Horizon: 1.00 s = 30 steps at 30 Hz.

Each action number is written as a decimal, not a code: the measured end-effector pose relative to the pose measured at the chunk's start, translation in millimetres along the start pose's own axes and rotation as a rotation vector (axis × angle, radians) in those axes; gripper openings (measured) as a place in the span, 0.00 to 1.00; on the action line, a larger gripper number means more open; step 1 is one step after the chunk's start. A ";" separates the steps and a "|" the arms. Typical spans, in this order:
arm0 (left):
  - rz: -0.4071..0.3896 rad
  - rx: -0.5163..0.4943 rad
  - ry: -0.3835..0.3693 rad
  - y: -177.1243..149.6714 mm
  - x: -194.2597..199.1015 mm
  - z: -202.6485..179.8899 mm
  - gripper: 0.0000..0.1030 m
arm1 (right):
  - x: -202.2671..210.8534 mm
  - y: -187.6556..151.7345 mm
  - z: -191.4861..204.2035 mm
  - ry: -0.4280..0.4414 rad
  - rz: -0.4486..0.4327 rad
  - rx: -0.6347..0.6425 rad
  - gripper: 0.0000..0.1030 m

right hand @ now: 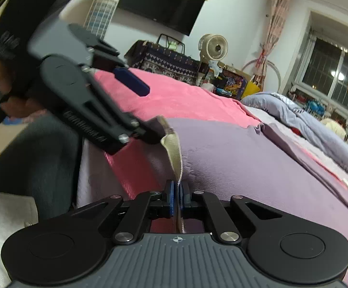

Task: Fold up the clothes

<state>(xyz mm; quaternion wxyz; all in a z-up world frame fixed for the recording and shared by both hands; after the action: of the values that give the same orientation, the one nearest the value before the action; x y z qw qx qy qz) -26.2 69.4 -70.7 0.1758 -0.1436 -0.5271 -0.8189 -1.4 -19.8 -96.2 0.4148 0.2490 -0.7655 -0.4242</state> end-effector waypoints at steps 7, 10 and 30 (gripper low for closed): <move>-0.063 -0.167 -0.078 4.4 12.4 -19.8 0.75 | 11.9 16.0 -24.8 -0.016 -0.061 -0.086 0.04; -0.033 -0.251 -0.071 3.3 -2.8 -35.4 0.76 | 14.1 18.2 -36.2 -0.023 -0.055 -0.104 0.04; 0.079 -0.348 0.111 -23.9 -26.3 -45.3 0.75 | 19.7 7.4 -20.9 0.042 -0.039 -0.160 0.38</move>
<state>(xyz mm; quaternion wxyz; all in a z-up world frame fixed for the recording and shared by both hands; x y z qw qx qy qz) -15.4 40.7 -119.4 0.2091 -0.1471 -0.3612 -0.8968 5.6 -39.7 -75.4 0.4410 0.2388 -0.7151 -0.4869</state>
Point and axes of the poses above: each gripper's, at about its wrist camera, not at the fingertips, and x roughly against the way its jaws point, z to its left, y to its top, the point moved 8 cm from there along -x, roughly the way its jaws point
